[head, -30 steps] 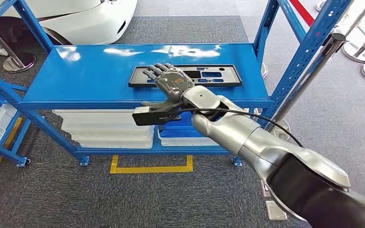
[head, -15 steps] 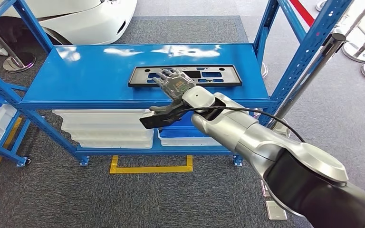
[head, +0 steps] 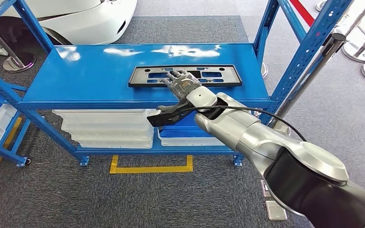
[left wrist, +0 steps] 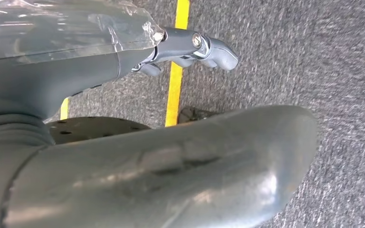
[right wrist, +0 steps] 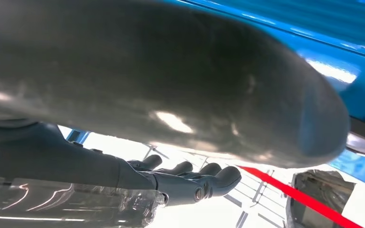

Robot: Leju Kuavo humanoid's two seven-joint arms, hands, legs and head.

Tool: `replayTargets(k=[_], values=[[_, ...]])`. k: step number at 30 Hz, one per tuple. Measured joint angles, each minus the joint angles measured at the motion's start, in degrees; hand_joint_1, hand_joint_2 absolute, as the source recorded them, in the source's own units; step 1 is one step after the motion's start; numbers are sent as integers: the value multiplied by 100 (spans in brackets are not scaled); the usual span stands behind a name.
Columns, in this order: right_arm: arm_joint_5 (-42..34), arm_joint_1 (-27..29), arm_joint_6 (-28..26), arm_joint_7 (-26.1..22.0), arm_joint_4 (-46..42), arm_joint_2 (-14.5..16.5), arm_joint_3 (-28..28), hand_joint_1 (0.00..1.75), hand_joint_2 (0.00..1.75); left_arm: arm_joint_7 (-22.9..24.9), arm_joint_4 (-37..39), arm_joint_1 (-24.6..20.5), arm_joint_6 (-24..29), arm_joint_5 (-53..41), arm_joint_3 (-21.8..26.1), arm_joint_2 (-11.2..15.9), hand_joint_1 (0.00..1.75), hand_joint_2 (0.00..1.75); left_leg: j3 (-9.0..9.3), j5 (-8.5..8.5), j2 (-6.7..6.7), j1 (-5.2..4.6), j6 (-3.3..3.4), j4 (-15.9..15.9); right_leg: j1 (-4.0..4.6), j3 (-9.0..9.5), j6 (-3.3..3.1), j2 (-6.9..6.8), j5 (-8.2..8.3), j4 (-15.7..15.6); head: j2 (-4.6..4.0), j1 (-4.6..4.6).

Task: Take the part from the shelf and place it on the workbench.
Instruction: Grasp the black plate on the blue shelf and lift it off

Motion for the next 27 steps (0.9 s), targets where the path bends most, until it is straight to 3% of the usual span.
replayTargets(k=[4,7,9,11,13,14,15,16,18,20,22,24,25,27], values=[[9,-1,-9,18,61,-3,47,0,0,80,10,0,-87,40,0,-2,0,0,-2,-2,0,0,2,1,-3,2,1,0,2,-4,0,1],[12,-7,-20,20,94,3,87,0,0,85,21,-1,-121,59,-1,-4,0,0,10,-7,16,-4,111,-85,-32,41,69,-16,103,-9,0,-17],[19,-32,-34,21,118,5,113,0,0,86,29,-2,-135,67,-2,-14,0,0,126,34,25,24,183,-243,-39,1,120,-12,119,100,0,-16],[25,-81,-54,20,143,7,134,0,0,86,37,-9,-136,73,-2,-27,0,0,228,82,24,52,190,-328,-49,-233,149,8,-105,468,0,16],[26,-100,-67,18,174,10,158,0,0,85,43,-16,-140,80,-2,-40,0,0,234,84,24,80,167,-326,-84,-625,182,16,-373,1096,0,39],[26,-91,-70,17,190,10,172,0,0,85,45,-15,-143,84,-2,-46,0,0,236,68,19,103,142,-313,-110,-778,208,16,-407,1306,0,46],[27,-80,-71,17,207,9,183,0,0,85,46,-14,-148,86,-2,-51,0,0,239,43,12,133,104,-291,-139,-843,242,15,-335,1331,0,57],[27,-76,-72,17,220,7,191,0,0,86,48,-12,-152,89,-2,-56,0,0,245,6,4,170,58,-255,-171,-798,278,14,-154,1133,0,68],[27,-80,-77,17,247,-4,198,0,0,85,61,-16,-159,90,-2,-59,0,0,246,-101,0,242,-67,-153,-222,-566,372,45,247,446,0,103],[27,-75,-83,16,274,-7,209,0,0,83,80,-35,-164,91,-3,-65,0,0,201,-183,5,262,-188,-67,-210,-457,335,104,323,82,0,133],[27,-55,-91,16,298,-11,232,0,0,82,91,-45,-167,92,-4,-73,0,0,186,-205,2,264,-268,-36,-173,-476,183,128,230,113,0,101],[33,-55,-112,17,316,-14,248,0,0,80,94,-44,-167,93,-5,-73,0,0,204,-241,20,278,-315,57,-167,-421,81,123,207,134,0,36],[38,-70,-128,17,321,-8,251,0,0,77,96,-50,-168,93,-5,-73,0,0,134,-296,43,276,-321,237,-163,-375,40,119,186,132,0,6],[44,-89,-153,14,324,7,256,0,0,73,97,-64,-171,87,-9,-73,0,0,-231,-510,87,251,-308,910,-141,-286,-28,104,127,124,0,-92]])
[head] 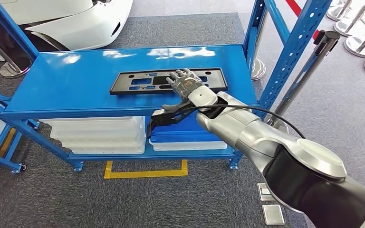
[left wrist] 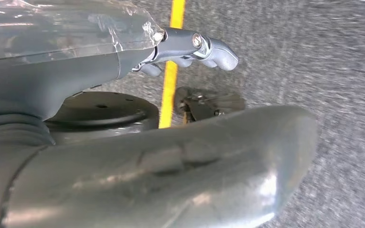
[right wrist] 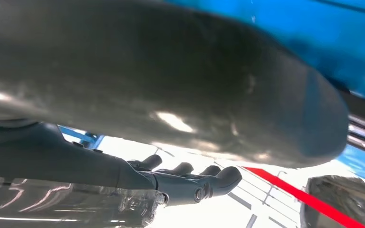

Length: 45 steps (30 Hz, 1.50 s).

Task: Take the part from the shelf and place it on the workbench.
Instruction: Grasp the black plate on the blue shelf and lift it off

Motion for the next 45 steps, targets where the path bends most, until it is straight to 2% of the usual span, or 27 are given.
replayTargets(k=[2,3,4,5,7,9,11,14,16,18,19,20,21,22,23,24,25,29,36,45], values=[[3,15,-12,-10,7,9,9,0,0,-2,1,2,-2,-2,-11,0,0,0,-471,-206,7,-41,32,658,44,74,-39,-14,-67,0,0,-82],[8,26,-17,-19,10,12,14,0,0,-2,2,9,-2,-2,-19,0,0,0,-619,-211,8,-63,56,793,66,113,-49,-17,-99,0,0,-105],[13,34,-24,-28,13,14,19,0,0,-2,4,16,-2,-2,-26,0,0,0,-688,-134,8,-85,88,777,85,154,-54,-17,-128,0,0,-122],[19,36,-33,-39,15,15,22,0,0,-2,7,21,-2,-1,-33,0,0,0,-679,30,8,-108,126,611,99,198,-57,-16,-156,0,0,-133],[29,32,-56,-60,18,18,25,0,0,-4,13,29,-2,-5,-42,0,0,0,-513,538,13,-164,218,-49,116,295,-54,-19,-217,-5,0,-150],[36,30,-79,-76,22,23,26,0,0,-9,21,26,-3,-11,-63,-1,0,0,-373,816,29,-219,291,-620,137,352,-24,-20,-277,-7,0,-165],[43,30,-92,-84,28,25,31,0,0,-12,27,20,-5,-18,-87,-2,0,0,-344,797,32,-254,324,-751,144,353,36,-24,-322,-16,0,-156],[53,6,-127,-97,34,25,35,0,0,-15,29,22,-7,-25,-96,-7,0,0,-264,826,11,-226,395,-823,138,326,132,-41,-441,101,0,-105],[53,-1,-167,-120,35,21,36,0,0,-28,31,14,-9,-27,-101,-11,0,0,-203,810,8,-220,452,-859,132,50,167,-47,-682,647,0,-32],[52,36,-198,-164,35,20,39,0,0,-49,33,10,-19,-26,-112,-14,0,0,-165,774,3,-237,494,-858,130,-391,181,-49,-897,1357,0,30],[51,62,-209,-186,36,19,40,0,0,-54,34,11,-23,-24,-118,-15,0,0,-145,753,-6,-247,505,-856,131,-538,178,-49,-876,1524,0,55],[51,81,-221,-202,37,18,42,0,0,-48,35,11,-25,-20,-122,-15,0,0,-123,733,-18,-260,511,-854,136,-584,163,-49,-744,1475,0,83],[51,90,-234,-211,38,18,42,0,0,-37,37,11,-25,-15,-125,-16,0,0,-96,713,-32,-277,514,-852,146,-520,132,-48,-518,1207,0,116],[51,88,-247,-218,39,18,42,0,0,-25,37,11,-23,-10,-126,-22,0,0,-72,693,-43,-287,514,-852,168,-376,75,-46,-256,790,0,144],[52,82,-261,-225,39,21,42,0,0,-15,39,8,-23,-7,-126,-32,0,0,-55,676,-51,-304,510,-850,193,-228,19,-54,-66,405,0,150],[52,76,-273,-231,39,30,42,0,0,-8,41,6,-22,-3,-127,-44,0,0,-46,661,-57,-309,496,-848,220,-113,-28,-64,59,110,0,153],[53,72,-280,-238,39,40,42,0,0,-2,43,5,-20,0,-128,-54,0,0,-47,646,-59,-310,483,-839,238,-49,-47,-74,111,-56,0,151],[54,69,-287,-251,39,66,42,0,0,11,50,3,-9,8,-129,-63,0,0,-52,625,-49,-291,458,-822,246,-28,20,-87,121,-113,0,146],[68,70,-287,-269,39,84,42,0,0,11,55,2,14,9,-129,-63,0,0,-41,626,-49,-287,433,-849,248,-31,-6,-87,106,-112,0,117],[77,70,-286,-269,39,84,42,0,0,11,57,3,37,1,-129,-63,0,0,-39,625,-49,-289,427,-855,247,-30,-12,-85,103,-113,0,128]])
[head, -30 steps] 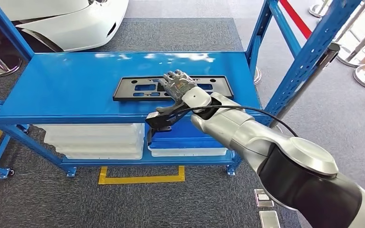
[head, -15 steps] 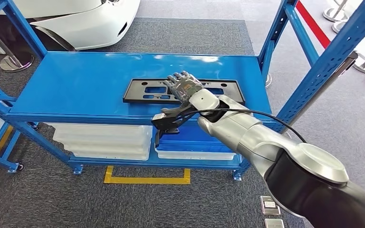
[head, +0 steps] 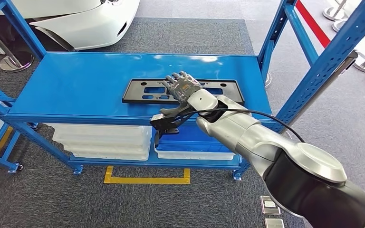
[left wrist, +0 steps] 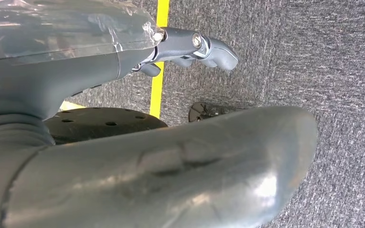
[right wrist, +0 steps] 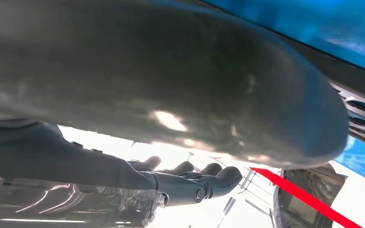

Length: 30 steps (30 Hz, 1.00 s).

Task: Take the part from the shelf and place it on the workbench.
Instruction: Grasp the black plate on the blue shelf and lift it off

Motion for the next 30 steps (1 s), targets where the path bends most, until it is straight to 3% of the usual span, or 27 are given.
replayTargets(k=[8,13,15,17,18,19,20,22,24,28,30], values=[[7,0,26,32,8,-17,0,0,0,21,0,1,-8,-1,-1,0,0,0,0,0,0,-7,0,0,0,0,0,1,0,-2,0,3],[7,-1,37,37,14,-38,0,0,0,44,2,2,-42,2,-2,0,0,0,66,13,20,-2,80,-91,-29,25,94,-14,-11,-9,0,-26],[7,-2,44,37,16,-50,0,0,0,46,3,0,-48,4,-2,-2,0,0,147,44,32,33,107,-183,-45,-138,145,-4,-220,367,0,-6],[7,20,58,37,20,-65,0,0,0,46,4,-1,-54,8,-2,-2,0,0,174,36,34,39,111,-199,-94,-522,200,1,-547,1118,0,22],[7,42,66,37,22,-72,0,0,0,46,4,0,-57,11,-2,-2,0,0,179,24,32,46,103,-194,-122,-697,225,0,-636,1428,0,26],[7,62,70,37,25,-76,0,0,0,46,5,2,-59,14,-2,-2,0,0,184,8,27,58,86,-183,-149,-784,250,-1,-612,1547,0,31],[7,75,73,38,27,-81,0,0,0,46,6,3,-60,15,-2,-2,0,0,192,-15,20,77,60,-165,-172,-758,271,-2,-486,1446,0,37],[7,77,74,38,31,-91,0,0,0,45,9,3,-61,15,-2,-2,0,0,211,-92,10,118,-19,-101,-214,-427,312,-1,-88,705,0,66],[8,75,75,37,32,-97,0,0,0,43,16,-4,-61,15,-2,0,0,0,212,-172,10,129,-111,-28,-216,-162,289,28,95,138,0,91],[9,79,78,37,39,-114,0,0,0,34,25,-5,-68,16,-2,2,0,0,250,-250,16,150,-268,5,-173,-90,109,54,30,62,0,16],[9,70,77,35,39,-114,0,0,0,33,26,-9,-74,15,-2,2,0,0,132,-427,37,157,-321,341,-184,-20,27,45,3,31,0,-44]])
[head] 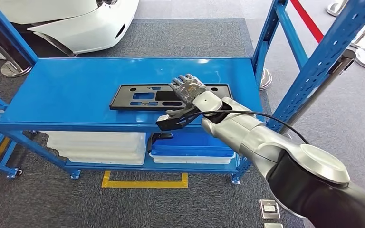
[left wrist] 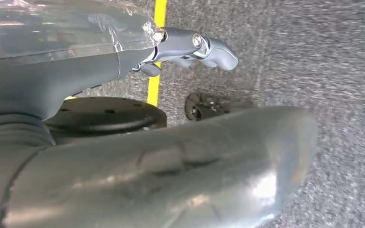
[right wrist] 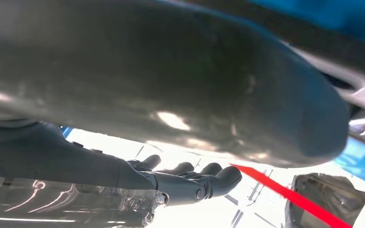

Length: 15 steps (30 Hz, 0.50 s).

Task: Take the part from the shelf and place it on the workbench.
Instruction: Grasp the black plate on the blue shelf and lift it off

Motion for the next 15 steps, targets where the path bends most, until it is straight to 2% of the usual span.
replayTargets(k=[1,3,4,5,6,7,8,9,10,12,14,15], values=[[0,1,0,-1,0,1,0,0,0,-1,1,-1,-3,1,0,0,0,0,-161,-142,10,0,-13,334,5,32,-33,-4,-21,-4,0,-44],[0,12,1,-2,0,1,0,0,0,-1,5,6,-3,3,0,0,0,0,-598,-384,13,-2,-21,1075,27,78,-79,-10,-68,-3,0,-117],[0,20,1,-2,0,1,0,0,0,-1,8,10,-3,4,0,0,0,0,-751,-382,13,-4,-15,1270,38,101,-89,-9,-92,0,0,-139],[0,25,1,-2,0,1,0,0,0,-1,10,13,-3,5,0,0,0,0,-804,-264,13,-7,-1,1250,45,130,-90,-6,-116,3,0,-162],[0,27,1,-2,0,1,0,0,0,-4,11,13,-3,5,0,0,0,0,-746,-50,14,-10,20,1010,49,168,-84,-3,-143,6,0,-183],[0,27,1,-2,0,1,0,0,0,-10,14,12,-4,5,0,0,0,0,-606,217,14,-16,48,616,51,211,-72,-1,-173,7,0,-204],[0,24,1,-2,1,0,0,0,0,-19,16,10,-4,5,-1,0,0,0,-458,414,15,-32,79,239,61,245,-51,0,-205,11,0,-223],[0,20,1,-3,1,-1,0,0,0,-30,19,8,-4,5,-1,0,0,0,-342,531,18,-47,110,-59,69,264,-28,1,-231,15,0,-236],[-3,16,0,-11,2,-1,0,0,0,-39,21,6,-4,7,-2,0,0,0,-276,572,19,-64,136,-232,74,270,-3,1,-250,15,0,-237],[-26,16,-8,-45,2,-3,0,0,87,-50,23,8,-3,11,-4,-2,0,0,-255,542,9,-70,145,-311,91,261,-13,-1,-274,26,0,-209],[-85,20,-25,-103,2,-4,0,0,175,-51,26,12,-1,15,-4,-4,0,0,-259,541,-18,-67,141,-321,99,269,-51,-12,-288,17,0,-165],[-130,22,-41,-144,2,-4,0,0,175,-51,27,12,0,15,-4,-4,0,0,-261,538,-29,-73,150,-322,94,278,-53,-20,-286,0,0,-147]])
